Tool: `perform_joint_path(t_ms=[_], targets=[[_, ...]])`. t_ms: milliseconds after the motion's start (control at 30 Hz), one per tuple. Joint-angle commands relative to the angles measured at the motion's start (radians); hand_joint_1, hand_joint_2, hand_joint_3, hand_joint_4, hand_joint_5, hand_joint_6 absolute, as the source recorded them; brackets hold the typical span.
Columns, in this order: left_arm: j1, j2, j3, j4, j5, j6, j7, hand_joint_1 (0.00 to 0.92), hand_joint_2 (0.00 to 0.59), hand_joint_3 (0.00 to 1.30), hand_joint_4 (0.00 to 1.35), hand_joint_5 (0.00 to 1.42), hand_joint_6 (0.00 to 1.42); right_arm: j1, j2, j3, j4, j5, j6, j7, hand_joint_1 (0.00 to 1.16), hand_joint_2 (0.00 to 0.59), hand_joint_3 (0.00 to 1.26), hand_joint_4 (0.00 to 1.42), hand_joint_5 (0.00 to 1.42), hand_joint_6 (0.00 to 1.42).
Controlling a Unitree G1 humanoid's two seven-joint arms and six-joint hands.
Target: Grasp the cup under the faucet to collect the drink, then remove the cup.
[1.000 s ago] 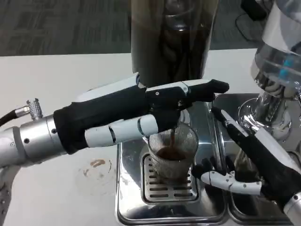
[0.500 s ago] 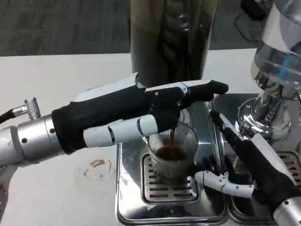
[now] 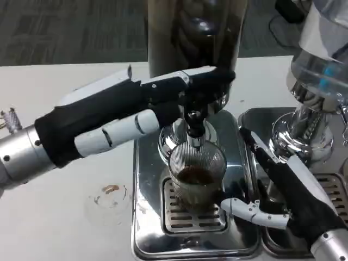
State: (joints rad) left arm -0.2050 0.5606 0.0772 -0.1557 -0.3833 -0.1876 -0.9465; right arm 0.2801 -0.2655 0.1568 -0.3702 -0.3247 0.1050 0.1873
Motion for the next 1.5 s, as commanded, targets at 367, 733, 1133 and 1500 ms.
perform_joint_path(t_ms=[367, 733, 1133, 1500], targets=[[0.228, -0.078, 0.188, 0.030, 0.081, -0.153, 0.265, 0.000, 0.242, 0.15, 0.00, 0.11, 0.00, -0.026, 0.008, 0.022, 0.048, 0.000, -0.036, -0.007, 0.68, 0.161, 0.00, 0.00, 0.00, 0.00], [0.371, -0.125, 0.241, 0.120, 0.346, -0.376, 0.509, 0.000, 0.256, 0.37, 0.25, 0.38, 0.05, -0.048, 0.017, 0.041, 0.050, -0.001, 0.002, 0.006, 0.68, 0.140, 0.00, 0.00, 0.00, 0.00], [0.360, -0.103, 0.210, 0.365, 0.407, -0.420, 0.584, 0.000, 0.255, 0.42, 0.32, 0.44, 0.06, -0.049, 0.060, 0.066, 0.065, 0.000, 0.007, -0.016, 0.69, 0.143, 0.00, 0.00, 0.00, 0.00], [0.324, -0.059, 0.203, 0.444, 0.371, -0.433, 0.564, 0.000, 0.255, 0.42, 0.32, 0.45, 0.06, -0.073, 0.116, 0.096, 0.169, -0.003, -0.069, -0.098, 0.76, 0.132, 0.00, 0.00, 0.00, 0.00]])
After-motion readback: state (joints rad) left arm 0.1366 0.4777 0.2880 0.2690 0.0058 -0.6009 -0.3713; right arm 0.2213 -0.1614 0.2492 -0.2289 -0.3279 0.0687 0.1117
